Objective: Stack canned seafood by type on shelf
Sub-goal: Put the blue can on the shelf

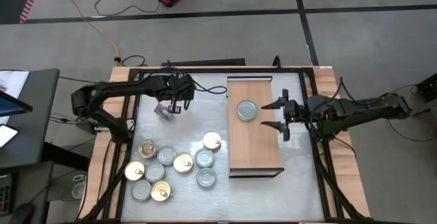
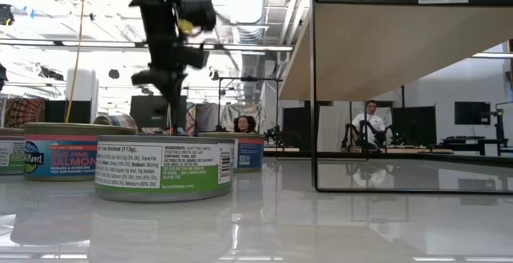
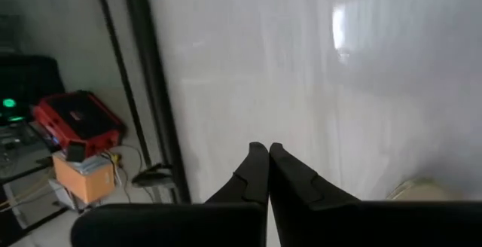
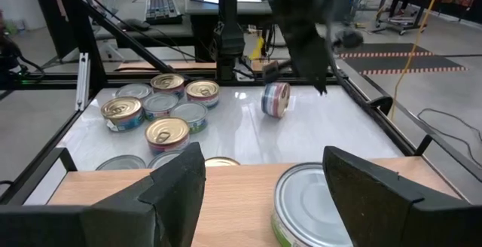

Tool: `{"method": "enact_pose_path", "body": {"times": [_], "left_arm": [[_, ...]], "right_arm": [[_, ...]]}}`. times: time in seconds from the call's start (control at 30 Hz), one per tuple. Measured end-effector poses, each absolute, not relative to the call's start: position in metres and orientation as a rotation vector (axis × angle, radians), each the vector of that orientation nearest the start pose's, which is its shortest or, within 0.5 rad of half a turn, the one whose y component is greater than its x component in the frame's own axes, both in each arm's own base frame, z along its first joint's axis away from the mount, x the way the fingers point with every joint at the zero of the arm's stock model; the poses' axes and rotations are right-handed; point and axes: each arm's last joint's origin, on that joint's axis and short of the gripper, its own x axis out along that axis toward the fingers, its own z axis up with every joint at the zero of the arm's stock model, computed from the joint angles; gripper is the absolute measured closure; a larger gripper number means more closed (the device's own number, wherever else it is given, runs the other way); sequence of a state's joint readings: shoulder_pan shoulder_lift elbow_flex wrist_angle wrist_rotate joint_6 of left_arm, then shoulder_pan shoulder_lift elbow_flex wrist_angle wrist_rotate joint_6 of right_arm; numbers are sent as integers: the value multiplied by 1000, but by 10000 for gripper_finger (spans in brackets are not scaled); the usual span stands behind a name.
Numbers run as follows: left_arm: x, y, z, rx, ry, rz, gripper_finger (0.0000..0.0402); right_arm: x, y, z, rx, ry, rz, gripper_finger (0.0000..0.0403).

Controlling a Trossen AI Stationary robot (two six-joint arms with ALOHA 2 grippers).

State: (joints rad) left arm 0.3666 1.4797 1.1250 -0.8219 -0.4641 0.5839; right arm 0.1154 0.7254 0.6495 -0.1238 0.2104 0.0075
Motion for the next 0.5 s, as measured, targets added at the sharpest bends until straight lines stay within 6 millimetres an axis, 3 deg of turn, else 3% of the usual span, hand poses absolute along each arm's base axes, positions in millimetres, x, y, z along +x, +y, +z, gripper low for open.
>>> {"method": "enact_pose_path", "body": {"times": [0.17, 0.5], "left_arm": [[248, 88, 256, 519, 1452, 323, 340], [247, 33, 251, 559, 1516, 201, 112]], "right_arm": [[165, 13, 300, -15, 202, -94, 108], [170, 12, 297, -25, 223, -103, 108]]}}
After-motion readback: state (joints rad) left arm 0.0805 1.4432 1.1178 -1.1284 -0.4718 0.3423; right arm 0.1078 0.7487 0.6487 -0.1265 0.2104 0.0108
